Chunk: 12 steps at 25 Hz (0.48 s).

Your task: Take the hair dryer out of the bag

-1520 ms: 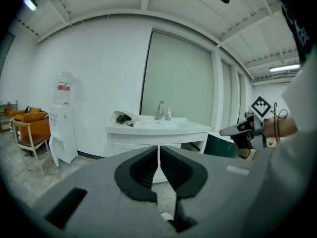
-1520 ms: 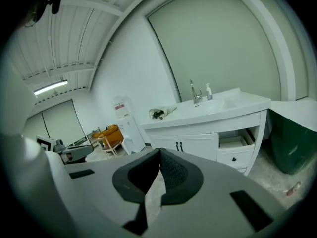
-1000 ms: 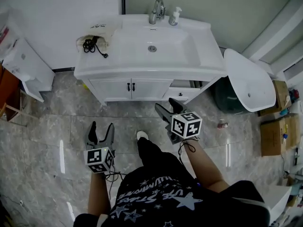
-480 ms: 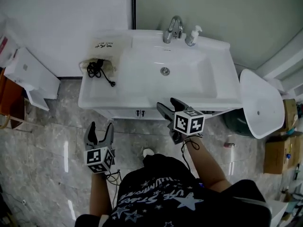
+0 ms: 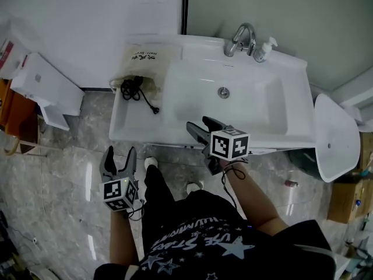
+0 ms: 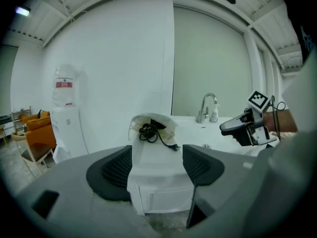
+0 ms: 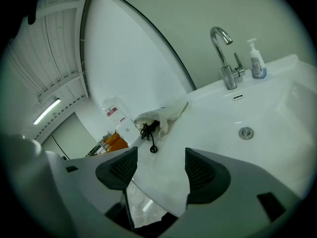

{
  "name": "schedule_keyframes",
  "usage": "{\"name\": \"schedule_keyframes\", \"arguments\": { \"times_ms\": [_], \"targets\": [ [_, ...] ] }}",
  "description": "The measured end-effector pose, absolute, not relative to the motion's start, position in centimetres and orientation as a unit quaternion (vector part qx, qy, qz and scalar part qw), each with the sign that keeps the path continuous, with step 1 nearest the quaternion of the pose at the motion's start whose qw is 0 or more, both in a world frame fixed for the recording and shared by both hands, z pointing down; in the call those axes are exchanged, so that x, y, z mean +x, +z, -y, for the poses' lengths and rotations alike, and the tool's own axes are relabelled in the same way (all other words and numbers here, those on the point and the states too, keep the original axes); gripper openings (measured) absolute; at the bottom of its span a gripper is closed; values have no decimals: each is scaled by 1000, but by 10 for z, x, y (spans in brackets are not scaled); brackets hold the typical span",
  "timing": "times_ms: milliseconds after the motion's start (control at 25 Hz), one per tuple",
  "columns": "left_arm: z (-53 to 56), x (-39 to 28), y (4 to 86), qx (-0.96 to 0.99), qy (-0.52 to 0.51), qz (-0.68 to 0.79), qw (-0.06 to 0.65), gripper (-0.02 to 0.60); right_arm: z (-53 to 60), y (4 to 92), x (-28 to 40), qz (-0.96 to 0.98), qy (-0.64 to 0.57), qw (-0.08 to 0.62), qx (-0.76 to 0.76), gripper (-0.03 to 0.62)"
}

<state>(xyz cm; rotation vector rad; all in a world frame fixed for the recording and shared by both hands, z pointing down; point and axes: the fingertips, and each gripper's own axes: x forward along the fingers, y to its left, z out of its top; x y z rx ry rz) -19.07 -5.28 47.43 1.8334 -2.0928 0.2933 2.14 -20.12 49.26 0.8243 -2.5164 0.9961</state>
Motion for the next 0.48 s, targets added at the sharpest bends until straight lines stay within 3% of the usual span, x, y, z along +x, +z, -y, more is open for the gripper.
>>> {"name": "schedule_keyframes", "arguments": {
  "times_ms": [480],
  "targets": [
    [190, -299, 474, 725, 159, 661, 110, 319, 243, 487, -69, 854, 358, 144, 349, 291]
  ]
}}
